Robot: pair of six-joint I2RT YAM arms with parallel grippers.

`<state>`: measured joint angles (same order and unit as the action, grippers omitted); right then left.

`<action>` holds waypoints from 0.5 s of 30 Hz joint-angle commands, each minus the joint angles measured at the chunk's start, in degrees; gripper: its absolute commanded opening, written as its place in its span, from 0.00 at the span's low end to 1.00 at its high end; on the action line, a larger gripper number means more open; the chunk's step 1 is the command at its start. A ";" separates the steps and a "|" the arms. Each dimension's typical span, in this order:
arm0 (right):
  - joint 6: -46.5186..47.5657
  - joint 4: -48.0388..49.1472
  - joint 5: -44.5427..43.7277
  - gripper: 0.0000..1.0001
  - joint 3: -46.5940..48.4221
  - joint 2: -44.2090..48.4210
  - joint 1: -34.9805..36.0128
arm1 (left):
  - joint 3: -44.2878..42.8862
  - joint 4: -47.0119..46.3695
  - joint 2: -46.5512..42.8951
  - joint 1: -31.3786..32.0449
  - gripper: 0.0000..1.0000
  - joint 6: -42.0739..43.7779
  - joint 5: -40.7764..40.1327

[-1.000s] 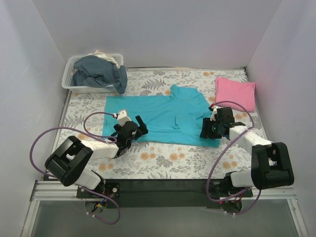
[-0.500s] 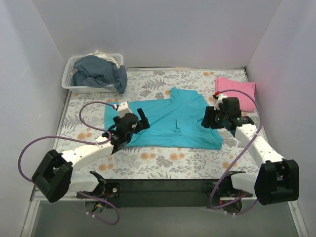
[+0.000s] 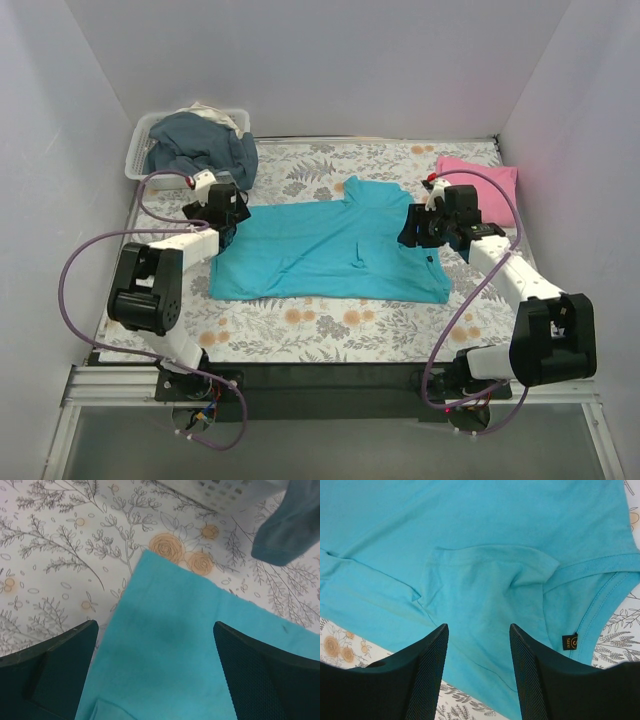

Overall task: Fold and stack the t-shirts
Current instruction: Fold the tshirt

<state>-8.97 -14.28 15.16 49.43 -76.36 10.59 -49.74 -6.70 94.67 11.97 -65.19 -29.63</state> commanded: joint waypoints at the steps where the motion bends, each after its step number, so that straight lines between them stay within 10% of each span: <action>1: 0.71 3.38 1.63 0.48 -1.79 1.47 0.31 | -5.79 -2.45 3.47 -2.20 0.92 5.33 0.36; 15: 0.80 4.26 1.72 0.48 -5.22 4.37 0.22 | -14.51 1.07 14.75 -6.08 0.77 5.78 3.52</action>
<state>-8.78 -11.88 16.29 45.04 -73.49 10.63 -62.37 -6.46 109.47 6.63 -59.99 -27.29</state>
